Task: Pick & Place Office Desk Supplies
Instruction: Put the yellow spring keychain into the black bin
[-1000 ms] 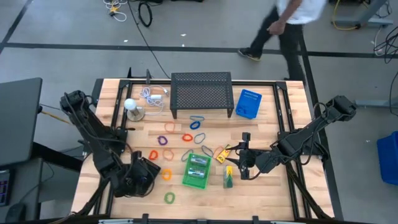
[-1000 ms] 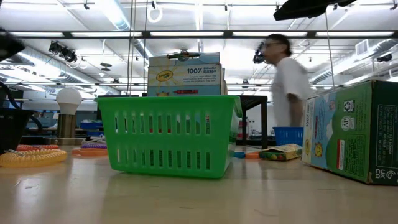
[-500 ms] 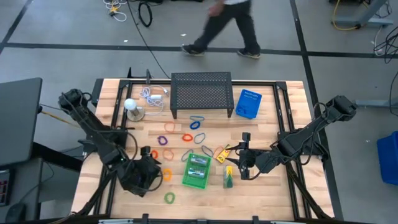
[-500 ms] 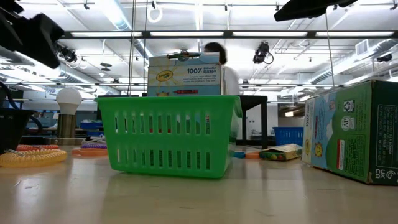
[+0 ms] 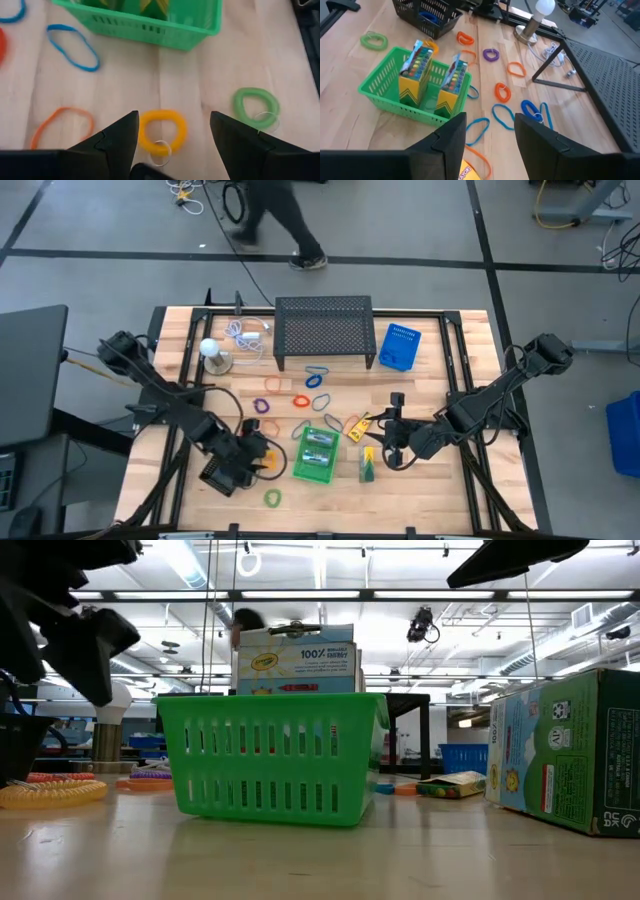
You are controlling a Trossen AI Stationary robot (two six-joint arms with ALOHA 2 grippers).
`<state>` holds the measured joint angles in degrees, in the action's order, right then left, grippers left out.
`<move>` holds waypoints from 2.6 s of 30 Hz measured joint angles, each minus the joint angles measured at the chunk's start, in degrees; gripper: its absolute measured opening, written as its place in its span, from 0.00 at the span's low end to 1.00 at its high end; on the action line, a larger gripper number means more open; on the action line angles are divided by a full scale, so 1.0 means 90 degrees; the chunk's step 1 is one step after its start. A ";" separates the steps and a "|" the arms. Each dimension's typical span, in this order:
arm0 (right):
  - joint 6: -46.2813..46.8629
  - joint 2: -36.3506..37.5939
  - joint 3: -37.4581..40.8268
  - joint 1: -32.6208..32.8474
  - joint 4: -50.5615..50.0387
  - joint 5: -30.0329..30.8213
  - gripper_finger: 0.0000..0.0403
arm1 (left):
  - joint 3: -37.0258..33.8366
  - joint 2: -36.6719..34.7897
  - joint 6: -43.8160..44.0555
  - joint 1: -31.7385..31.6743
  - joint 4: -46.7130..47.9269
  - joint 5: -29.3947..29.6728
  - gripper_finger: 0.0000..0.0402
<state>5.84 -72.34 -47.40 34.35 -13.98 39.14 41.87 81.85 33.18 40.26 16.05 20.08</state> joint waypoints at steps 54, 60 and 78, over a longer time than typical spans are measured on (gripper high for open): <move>0.0045 0.0000 0.0000 0.0000 -0.0388 0.0017 0.44 | 0.1509 0.2352 0.0243 -0.0087 0.1484 -0.0536 0.02; 0.0059 0.0000 0.0000 0.0000 -0.0388 0.0012 0.44 | 0.1747 0.2384 -0.0080 0.0066 0.1627 0.0036 0.02; 0.0059 0.0000 0.0000 -0.0001 -0.0381 0.0007 0.44 | 0.1986 0.1770 0.0400 0.0947 0.1611 0.2265 0.02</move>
<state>6.37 -72.34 -47.40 34.34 -17.41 39.20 59.75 97.78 36.78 48.78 30.55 40.46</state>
